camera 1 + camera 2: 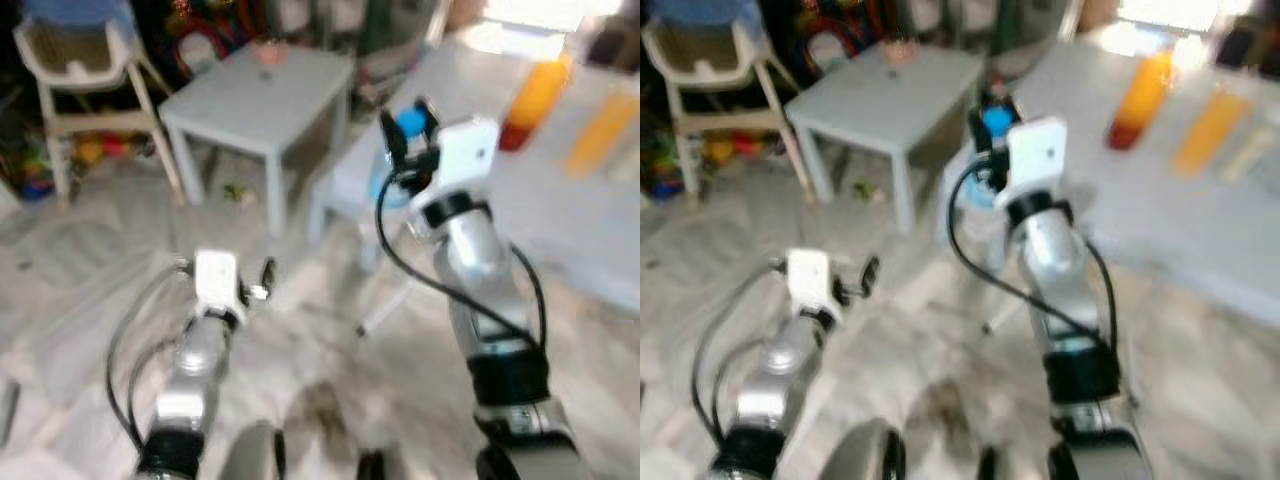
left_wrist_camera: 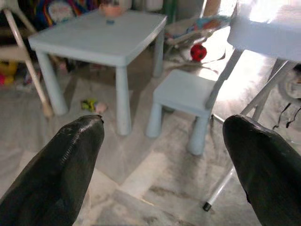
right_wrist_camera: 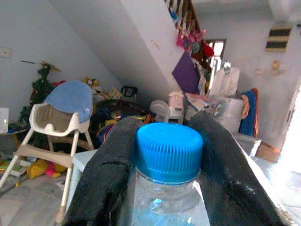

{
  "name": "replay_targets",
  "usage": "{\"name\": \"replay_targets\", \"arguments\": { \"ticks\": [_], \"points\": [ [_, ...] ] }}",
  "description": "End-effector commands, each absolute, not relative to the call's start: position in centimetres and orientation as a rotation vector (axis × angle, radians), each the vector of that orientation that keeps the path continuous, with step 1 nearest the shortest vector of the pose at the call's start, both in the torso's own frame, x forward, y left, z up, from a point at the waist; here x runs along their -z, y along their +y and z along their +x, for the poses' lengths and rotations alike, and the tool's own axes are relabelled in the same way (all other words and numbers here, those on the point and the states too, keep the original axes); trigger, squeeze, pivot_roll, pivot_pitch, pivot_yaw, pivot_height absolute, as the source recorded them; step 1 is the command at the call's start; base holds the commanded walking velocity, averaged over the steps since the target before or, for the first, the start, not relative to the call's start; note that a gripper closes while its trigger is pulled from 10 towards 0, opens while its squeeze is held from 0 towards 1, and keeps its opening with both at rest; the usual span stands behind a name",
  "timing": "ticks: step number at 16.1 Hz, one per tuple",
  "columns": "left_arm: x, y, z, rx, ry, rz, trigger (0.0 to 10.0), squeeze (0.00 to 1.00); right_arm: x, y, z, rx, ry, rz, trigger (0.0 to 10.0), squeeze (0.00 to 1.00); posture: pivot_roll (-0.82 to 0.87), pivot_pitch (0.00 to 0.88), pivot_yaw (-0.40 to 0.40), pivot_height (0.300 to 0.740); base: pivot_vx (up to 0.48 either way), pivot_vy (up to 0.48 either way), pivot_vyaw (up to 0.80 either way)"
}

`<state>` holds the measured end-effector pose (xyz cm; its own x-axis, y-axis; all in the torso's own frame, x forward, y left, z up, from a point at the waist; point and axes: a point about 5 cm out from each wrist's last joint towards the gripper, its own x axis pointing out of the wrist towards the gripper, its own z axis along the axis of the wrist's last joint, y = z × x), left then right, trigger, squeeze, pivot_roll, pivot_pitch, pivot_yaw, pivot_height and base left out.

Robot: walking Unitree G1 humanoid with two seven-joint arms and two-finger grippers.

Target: Restocking fridge

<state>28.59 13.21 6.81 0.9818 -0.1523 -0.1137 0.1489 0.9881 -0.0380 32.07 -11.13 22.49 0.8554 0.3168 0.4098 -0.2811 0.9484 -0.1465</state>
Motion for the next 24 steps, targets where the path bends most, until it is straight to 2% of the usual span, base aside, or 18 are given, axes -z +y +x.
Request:
{"name": "replay_targets", "arguments": {
  "ticks": [1,4,8,10,11,13,16,18,19,24],
  "points": [
    [-6.8,13.2,28.4,0.143,0.113,-0.025,10.0,0.0,-21.6,-12.0,31.8,-0.304,-0.386,-0.023,10.0,0.0,-0.04,0.032,0.039,0.74,-0.285,0.0,0.0],
    [-6.7,13.5,28.1,0.141,0.111,-0.012,10.0,0.0,-18.2,-13.2,29.8,-0.386,-0.287,-0.106,10.0,0.0,-0.05,0.038,0.049,0.74,0.0,0.0,0.0],
    [-6.7,15.5,27.3,0.059,0.095,0.015,10.0,0.0,-15.3,-15.0,27.7,-0.381,-0.161,-0.087,10.0,0.0,-0.05,0.038,0.07,0.74,0.0,0.0,0.0],
    [-7.0,16.6,26.4,-0.023,0.062,0.044,10.0,0.0,-14.0,-15.9,26.5,-0.268,-0.126,-0.036,10.0,0.0,-0.04,0.033,0.062,0.74,0.0,0.0,0.0],
    [-6.8,17.2,25.9,-0.077,0.064,0.044,10.0,0.0,-12.9,-16.1,25.4,-0.147,-0.093,0.042,10.0,0.0,-0.04,0.026,0.053,0.74,0.0,0.0,0.0],
    [-6.5,17.2,25.9,-0.081,0.084,0.044,10.0,0.0,-12.6,-16.1,24.7,-0.062,-0.104,0.056,10.0,0.0,-0.04,0.009,0.049,0.74,0.0,0.0,0.4],
    [-6.4,16.4,26.1,-0.058,0.108,0.041,10.0,0.0,-12.2,-16.1,24.6,-0.043,-0.09,0.047,10.0,0.0,-0.05,0.009,0.053,0.74,-0.082,0.0,0.8],
    [-6.3,16.0,26.0,-0.027,0.111,0.044,10.0,0.0,-11.9,-17.0,25.0,0.015,-0.071,0.084,10.0,0.0,-0.05,0.0,0.044,0.74,-0.255,0.0,0.8],
    [-6.3,16.0,26.1,-0.022,0.111,0.05,10.0,0.0,-12.0,-17.2,25.2,0.03,-0.073,0.078,10.0,0.0,-0.04,0.027,0.039,0.74,-0.266,0.0,0.8],
    [-6.8,15.3,26.6,-0.021,0.103,0.044,10.0,0.0,-11.6,-16.4,25.0,0.005,-0.058,0.085,10.0,0.0,-0.04,0.029,0.042,0.74,-0.26,0.0,0.8]
  ]
}}
